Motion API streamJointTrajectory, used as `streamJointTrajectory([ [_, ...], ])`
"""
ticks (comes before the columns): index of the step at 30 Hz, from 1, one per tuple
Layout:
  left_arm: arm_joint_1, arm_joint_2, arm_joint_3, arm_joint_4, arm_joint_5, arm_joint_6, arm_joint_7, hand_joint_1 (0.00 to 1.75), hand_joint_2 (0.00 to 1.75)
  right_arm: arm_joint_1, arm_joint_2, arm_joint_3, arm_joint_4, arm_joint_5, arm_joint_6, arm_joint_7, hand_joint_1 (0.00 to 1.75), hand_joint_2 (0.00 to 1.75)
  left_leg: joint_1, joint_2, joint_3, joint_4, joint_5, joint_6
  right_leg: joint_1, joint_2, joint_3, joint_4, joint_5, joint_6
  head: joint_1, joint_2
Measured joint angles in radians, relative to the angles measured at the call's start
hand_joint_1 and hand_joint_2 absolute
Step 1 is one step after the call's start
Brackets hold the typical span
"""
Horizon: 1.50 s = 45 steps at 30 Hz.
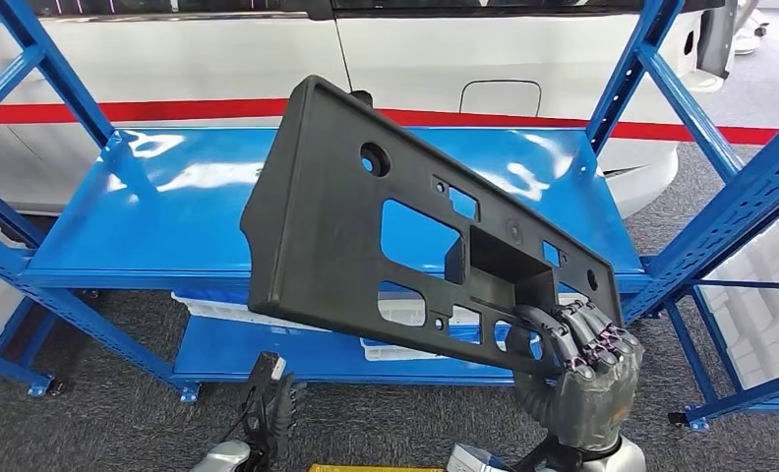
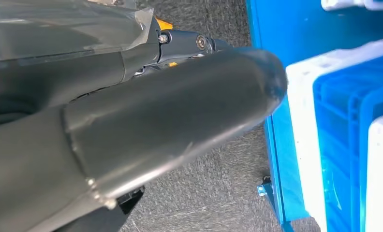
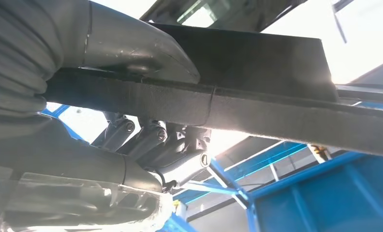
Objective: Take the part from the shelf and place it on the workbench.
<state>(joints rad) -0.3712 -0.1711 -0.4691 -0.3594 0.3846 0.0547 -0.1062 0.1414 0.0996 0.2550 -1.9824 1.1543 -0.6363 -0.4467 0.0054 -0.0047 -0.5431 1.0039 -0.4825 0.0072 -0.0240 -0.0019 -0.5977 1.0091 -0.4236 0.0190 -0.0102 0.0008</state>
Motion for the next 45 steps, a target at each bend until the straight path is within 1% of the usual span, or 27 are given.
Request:
streamJointTrajectory([
  [3,0.009,0.002,0.013,-0.008,-0.010,0.000,-0.006,0.00,0.00,-0.002,-0.001,0.013,0.014,-0.009,0.000,0.002,1.75,1.75,-0.002,0.003,-0.008,-0.012,0.023,0.028,0.000,0.000,-0.017,0.014,-0.009,0.015,0.001,0.000],
  [4,0.011,0.002,0.017,-0.011,-0.014,0.000,-0.008,0.00,0.00,-0.003,-0.002,0.017,0.018,-0.012,0.000,0.003,1.75,1.75,-0.001,0.004,-0.013,-0.018,0.032,0.038,0.001,0.000,-0.034,0.048,-0.034,0.012,0.002,0.000],
  [7,0.023,0.002,0.027,-0.017,-0.026,-0.001,-0.010,0.00,0.00,-0.005,-0.008,0.026,0.033,-0.013,0.000,0.016,1.75,1.75,-0.004,0.007,-0.035,-0.019,0.050,0.051,0.001,0.000,-0.106,0.241,-0.138,0.000,0.006,0.000],
  [8,0.029,0.003,0.031,-0.019,-0.032,-0.001,-0.010,0.00,0.00,-0.005,-0.011,0.028,0.039,-0.012,0.000,0.024,1.75,1.75,-0.006,0.007,-0.042,-0.018,0.055,0.052,0.002,0.000,-0.114,0.281,-0.154,0.003,0.006,0.000],
  [9,0.034,0.003,0.037,-0.020,-0.038,-0.001,-0.010,0.00,0.00,-0.005,-0.014,0.030,0.045,-0.012,0.000,0.031,1.75,1.75,-0.008,0.007,-0.049,-0.018,0.060,0.051,0.002,0.000,-0.099,0.277,-0.152,0.010,0.006,0.000],
  [11,0.043,0.003,0.047,-0.025,-0.048,-0.001,-0.009,0.00,0.00,-0.003,-0.018,0.035,0.053,-0.012,0.000,0.039,1.75,1.75,-0.010,0.005,-0.058,-0.016,0.068,0.047,0.002,0.000,-0.018,0.166,-0.122,0.022,0.007,0.000],
  [12,0.045,0.003,0.053,-0.029,-0.053,-0.001,-0.009,0.00,0.00,-0.002,-0.020,0.037,0.055,-0.012,0.000,0.040,1.75,1.75,-0.012,0.004,-0.063,-0.013,0.071,0.044,0.003,0.000,0.033,0.089,-0.106,0.024,0.007,0.000],
  [14,0.048,0.003,0.064,-0.034,-0.058,0.000,-0.009,0.00,0.00,0.003,-0.022,0.042,0.059,-0.011,0.000,0.040,1.75,1.75,-0.016,0.003,-0.069,-0.006,0.076,0.035,0.008,0.001,0.088,0.001,-0.088,0.019,0.006,0.000],
  [16,0.053,0.004,0.074,-0.040,-0.060,0.001,-0.009,0.00,0.00,0.012,-0.024,0.044,0.062,-0.004,0.000,0.040,1.75,1.75,-0.018,0.002,-0.074,-0.001,0.083,0.025,0.012,0.003,0.084,-0.007,-0.081,0.011,0.006,0.000],
  [18,0.059,0.007,0.084,-0.046,-0.064,0.000,-0.009,0.00,0.00,0.017,-0.025,0.046,0.065,0.004,0.000,0.039,1.75,1.75,-0.014,0.001,-0.084,0.014,0.068,0.013,0.002,0.002,0.078,-0.011,-0.072,-0.004,0.005,0.000],
  [19,0.062,0.009,0.089,-0.048,-0.067,0.000,-0.009,0.00,0.00,0.018,-0.024,0.048,0.066,0.006,0.000,0.039,1.75,1.75,-0.011,0.000,-0.096,0.043,0.039,0.007,-0.003,0.001,0.074,-0.012,-0.064,-0.014,0.003,0.000],
  [21,0.068,0.014,0.098,-0.052,-0.074,-0.003,-0.008,0.00,0.00,0.019,-0.024,0.052,0.071,0.006,0.000,0.040,1.75,1.75,-0.004,0.000,-0.136,0.154,-0.046,-0.008,-0.006,-0.001,0.060,-0.012,-0.050,-0.028,0.000,0.000],
  [23,0.075,0.018,0.106,-0.054,-0.081,-0.008,-0.008,0.00,0.00,0.019,-0.024,0.056,0.078,0.011,0.000,0.045,1.75,1.75,0.005,0.001,-0.166,0.264,-0.101,-0.022,-0.005,-0.002,0.042,-0.011,-0.038,-0.028,-0.001,0.000],
  [24,0.078,0.019,0.112,-0.054,-0.085,-0.010,-0.007,0.00,0.00,0.019,-0.024,0.057,0.081,0.017,0.000,0.049,1.75,1.75,0.010,0.001,-0.159,0.276,-0.101,-0.027,-0.006,-0.002,0.035,-0.011,-0.032,-0.025,-0.001,0.000],
  [25,0.081,0.019,0.118,-0.055,-0.088,-0.011,-0.007,0.00,0.00,0.019,-0.024,0.058,0.084,0.024,0.000,0.052,1.75,1.75,0.014,0.002,-0.132,0.249,-0.084,-0.031,-0.007,-0.002,0.028,-0.010,-0.027,-0.022,-0.001,0.000],
  [27,0.081,0.019,0.129,-0.059,-0.095,-0.011,-0.007,0.00,0.00,0.018,-0.024,0.058,0.087,0.034,0.000,0.058,1.75,1.75,0.023,0.002,-0.041,0.119,-0.037,-0.035,-0.010,-0.002,0.020,-0.007,-0.020,-0.014,-0.002,0.000],
  [29,0.080,0.019,0.135,-0.065,-0.102,-0.013,-0.007,0.00,0.00,0.016,-0.024,0.060,0.088,0.037,0.000,0.059,1.75,1.75,0.023,-0.001,0.023,0.020,-0.016,-0.030,-0.006,-0.003,0.014,-0.004,-0.012,-0.005,0.001,0.000],
  [31,0.080,0.020,0.141,-0.068,-0.108,-0.015,-0.006,0.00,0.00,0.011,-0.024,0.064,0.090,0.037,0.000,0.060,1.75,1.75,0.015,-0.004,0.028,0.000,-0.016,-0.015,-0.002,-0.004,0.010,-0.005,-0.002,0.011,0.004,0.000],
  [33,0.080,0.020,0.147,-0.069,-0.113,-0.020,-0.004,0.00,0.00,0.009,-0.024,0.068,0.092,0.035,0.000,0.060,1.75,1.75,0.012,-0.001,0.019,-0.009,-0.004,0.007,-0.001,-0.003,0.001,-0.002,-0.001,0.025,0.006,0.000],
  [34,0.079,0.019,0.149,-0.069,-0.115,-0.022,-0.003,0.00,0.00,0.009,-0.025,0.068,0.093,0.033,0.000,0.060,1.75,1.75,0.011,0.001,0.014,-0.013,0.006,0.019,-0.001,-0.003,-0.011,0.017,-0.017,0.025,0.008,0.000],
  [36,0.080,0.019,0.152,-0.070,-0.117,-0.025,-0.002,0.00,0.00,0.008,-0.026,0.069,0.095,0.030,0.000,0.060,1.75,1.75,0.008,0.005,-0.003,-0.018,0.025,0.037,-0.003,-0.002,-0.057,0.120,-0.086,0.011,0.011,0.000],
  [38,0.082,0.019,0.155,-0.070,-0.120,-0.025,-0.002,0.00,0.00,0.008,-0.028,0.069,0.098,0.027,0.000,0.060,1.75,1.75,0.004,0.007,-0.024,-0.017,0.040,0.045,-0.001,-0.001,-0.099,0.250,-0.149,0.004,0.014,0.000],
  [39,0.084,0.019,0.157,-0.070,-0.122,-0.025,-0.002,0.00,0.00,0.009,-0.029,0.069,0.100,0.025,0.000,0.060,1.75,1.75,0.002,0.008,-0.034,-0.016,0.047,0.046,0.000,-0.001,-0.101,0.281,-0.160,0.007,0.015,0.000],
  [40,0.084,0.019,0.159,-0.070,-0.123,-0.026,-0.002,0.00,0.00,0.009,-0.029,0.069,0.101,0.024,0.000,0.060,1.75,1.75,0.000,0.008,-0.042,-0.016,0.053,0.046,0.001,-0.001,-0.082,0.270,-0.155,0.013,0.016,0.000],
  [42,0.085,0.019,0.163,-0.070,-0.124,-0.026,-0.002,0.00,0.00,0.009,-0.030,0.069,0.102,0.022,0.000,0.060,1.75,1.75,-0.002,0.007,-0.055,-0.015,0.065,0.041,0.001,-0.001,0.009,0.145,-0.121,0.024,0.016,0.000],
  [44,0.085,0.019,0.167,-0.072,-0.124,-0.026,-0.002,0.00,0.00,0.009,-0.030,0.069,0.102,0.021,0.000,0.059,1.75,1.75,-0.006,0.006,-0.064,-0.011,0.075,0.032,0.007,0.000,0.094,0.014,-0.097,0.022,0.015,0.000],
  [45,0.085,0.019,0.169,-0.073,-0.125,-0.026,-0.002,0.00,0.00,0.010,-0.029,0.069,0.102,0.021,0.000,0.059,1.75,1.75,-0.008,0.006,-0.068,-0.008,0.080,0.027,0.010,0.001,0.108,-0.016,-0.093,0.019,0.016,0.000],
])
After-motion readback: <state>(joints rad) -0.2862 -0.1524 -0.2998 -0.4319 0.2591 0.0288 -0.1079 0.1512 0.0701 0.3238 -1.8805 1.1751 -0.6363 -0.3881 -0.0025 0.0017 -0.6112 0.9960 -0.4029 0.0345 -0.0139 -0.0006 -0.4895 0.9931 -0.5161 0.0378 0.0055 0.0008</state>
